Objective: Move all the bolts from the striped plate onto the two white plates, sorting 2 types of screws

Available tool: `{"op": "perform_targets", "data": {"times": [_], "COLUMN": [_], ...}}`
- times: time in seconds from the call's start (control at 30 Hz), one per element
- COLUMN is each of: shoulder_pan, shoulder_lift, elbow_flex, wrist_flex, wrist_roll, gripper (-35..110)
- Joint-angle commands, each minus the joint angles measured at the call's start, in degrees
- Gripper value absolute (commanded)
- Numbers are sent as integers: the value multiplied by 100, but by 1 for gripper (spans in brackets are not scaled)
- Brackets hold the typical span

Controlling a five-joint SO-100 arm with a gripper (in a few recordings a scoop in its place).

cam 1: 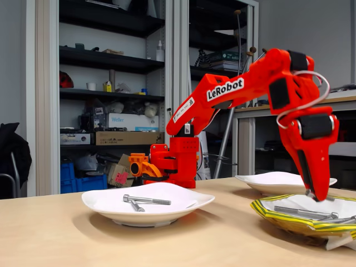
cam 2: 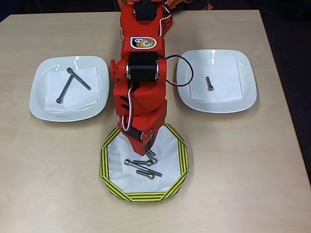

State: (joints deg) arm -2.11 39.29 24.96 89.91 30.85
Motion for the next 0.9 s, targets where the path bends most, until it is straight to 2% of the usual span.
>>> {"op": "perform_targets", "data": {"times": [0.0,0.1,0.3,0.57,0.87], "shoulder_pan": [-62,-158,-598,-1450,-2514], "shoulder_lift": [536,896,2259,4104,5959], "elbow_flex": [70,554,2399,5115,7972], "wrist_flex": [88,132,105,-483,-2004], "wrist_roll": [105,360,1494,3612,3955], "gripper": [0,0,0,0,0]}}
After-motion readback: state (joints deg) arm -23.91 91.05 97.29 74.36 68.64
